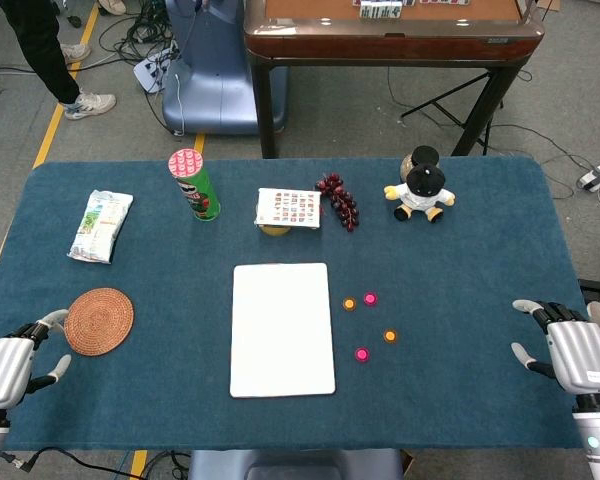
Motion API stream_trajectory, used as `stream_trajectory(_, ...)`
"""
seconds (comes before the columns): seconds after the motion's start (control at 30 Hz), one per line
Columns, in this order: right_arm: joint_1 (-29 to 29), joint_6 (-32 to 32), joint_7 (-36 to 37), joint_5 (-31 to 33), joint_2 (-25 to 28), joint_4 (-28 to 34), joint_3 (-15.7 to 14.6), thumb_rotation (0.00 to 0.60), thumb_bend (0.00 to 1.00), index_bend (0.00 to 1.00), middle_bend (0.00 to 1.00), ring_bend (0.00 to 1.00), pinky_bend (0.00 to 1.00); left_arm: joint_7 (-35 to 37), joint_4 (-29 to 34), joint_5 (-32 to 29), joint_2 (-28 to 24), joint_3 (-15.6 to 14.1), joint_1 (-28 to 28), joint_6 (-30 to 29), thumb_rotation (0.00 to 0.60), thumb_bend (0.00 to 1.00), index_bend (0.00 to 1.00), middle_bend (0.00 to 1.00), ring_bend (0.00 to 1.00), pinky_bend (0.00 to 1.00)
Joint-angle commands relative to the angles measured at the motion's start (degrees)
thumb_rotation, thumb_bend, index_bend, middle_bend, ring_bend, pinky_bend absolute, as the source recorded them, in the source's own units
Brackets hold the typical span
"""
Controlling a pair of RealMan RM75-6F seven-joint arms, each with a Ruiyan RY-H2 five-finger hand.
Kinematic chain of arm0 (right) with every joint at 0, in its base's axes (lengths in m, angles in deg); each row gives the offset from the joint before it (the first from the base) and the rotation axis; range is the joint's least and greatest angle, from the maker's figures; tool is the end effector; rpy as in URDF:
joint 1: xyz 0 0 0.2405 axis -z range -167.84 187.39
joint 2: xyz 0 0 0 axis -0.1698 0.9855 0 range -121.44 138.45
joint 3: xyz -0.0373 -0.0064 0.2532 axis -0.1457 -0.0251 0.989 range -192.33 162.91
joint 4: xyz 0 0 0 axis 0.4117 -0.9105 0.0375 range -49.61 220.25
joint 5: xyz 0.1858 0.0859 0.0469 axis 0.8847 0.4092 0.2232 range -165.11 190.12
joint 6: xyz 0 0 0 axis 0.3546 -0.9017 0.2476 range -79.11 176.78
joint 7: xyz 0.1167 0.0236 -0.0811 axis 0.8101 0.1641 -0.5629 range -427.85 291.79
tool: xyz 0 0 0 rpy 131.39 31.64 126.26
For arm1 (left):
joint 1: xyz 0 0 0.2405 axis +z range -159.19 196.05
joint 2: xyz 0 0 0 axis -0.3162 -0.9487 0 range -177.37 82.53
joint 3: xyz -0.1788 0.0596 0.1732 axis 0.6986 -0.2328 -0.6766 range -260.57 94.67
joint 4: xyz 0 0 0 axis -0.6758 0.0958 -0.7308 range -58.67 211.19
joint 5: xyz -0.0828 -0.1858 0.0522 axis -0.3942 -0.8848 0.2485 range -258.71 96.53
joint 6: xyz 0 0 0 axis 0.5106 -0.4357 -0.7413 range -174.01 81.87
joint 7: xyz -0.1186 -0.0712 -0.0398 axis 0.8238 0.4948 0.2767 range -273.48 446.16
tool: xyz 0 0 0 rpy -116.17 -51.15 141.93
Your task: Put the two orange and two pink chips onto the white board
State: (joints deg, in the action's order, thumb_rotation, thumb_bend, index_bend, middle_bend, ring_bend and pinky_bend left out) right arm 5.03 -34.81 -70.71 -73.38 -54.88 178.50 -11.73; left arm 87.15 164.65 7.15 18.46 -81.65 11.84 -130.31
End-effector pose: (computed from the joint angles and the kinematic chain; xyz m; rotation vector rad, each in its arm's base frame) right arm -0.3108 -0.1807 0.1589 1.4109 -0.8876 0.8591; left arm -0.3144 0.1855 0.1478 -1.4624 -0.8798 -0.9033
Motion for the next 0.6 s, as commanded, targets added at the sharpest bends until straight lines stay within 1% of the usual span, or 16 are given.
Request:
stream_trajectory(0.03,0.02,-0.18,0.10,-0.20,-0.20,-0.05,0.05,0.600,0.21,0.30,0.37,0.31,0.41,0.17,0.03,0.06,-0.05,0.04,0.08,-0.30,0.600,0.32,0.28,0.42,0.43,0.59)
stream_trajectory(0.13,-0.37,0.74,0.34,-0.06,-0.35,-0.30,-0.02,0.600,0.21,0.30,0.37,0.31,0.43,0.54,0.17,-0.30,-0.13,0.27,0.29,-0.71,0.600,0.32,0.28,0.43,0.44,0.59)
stream_trajectory(0.2,-0.68,1.44,0.45,0.03,-0.43,-0.42,-0.08,0.600,0.21,0.30,0.38,0.32,0.47,0.70,0.21,-0.55,-0.22,0.34,0.32,-0.64,0.600,0.32,0.28,0.43,0.44,0.59)
stream_trajectory(0.27,-0.98,1.87,0.15,-0.33,-0.52,-0.39,-0.25,0.600,0.21,0.30,0.40,0.35,0.54,0.89,0.23,-0.73,-0.30,0.47,0.33,-0.68,0.600,0.32,0.28,0.43,0.44,0.59)
stream_trajectory(0.33,-1.23,1.78,-0.43,-0.94,-0.94,-0.31,-0.29,0.600,0.21,0.30,0.43,0.41,0.61,1.15,0.22,-0.90,-0.43,0.50,0.45,-0.78,0.600,0.32,0.28,0.43,0.44,0.59)
stream_trajectory(0.37,-1.34,1.83,-0.89,-1.27,-1.25,-0.36,-0.41,0.600,0.20,0.30,0.47,0.47,0.66,1.33,0.23,-1.08,-0.53,0.55,0.51,-0.78,0.600,0.32,0.28,0.43,0.44,0.59)
stream_trajectory(0.5,-2.92,3.84,-3.67,-2.31,-2.08,0.07,-0.65,0.600,0.15,0.30,0.66,0.68,0.81,2.08,0.22,-1.51,-0.91,0.89,0.59,-0.96,0.600,0.32,0.28,0.43,0.44,0.59)
stream_trajectory(0.53,-3.72,4.79,-4.96,-2.47,-2.10,0.66,-0.47,0.600,0.14,0.30,0.70,0.72,0.84,2.28,0.28,-1.54,-1.08,0.99,0.63,-1.12,0.600,0.32,0.28,0.43,0.44,0.59)
stream_trajectory(0.6,-5.04,6.49,-7.24,-2.41,-2.07,1.86,-0.15,0.600,0.11,0.30,0.82,0.82,0.92,2.69,0.44,-1.59,-1.29,1.19,0.79,-1.59,0.600,0.32,0.28,0.44,0.44,0.59)
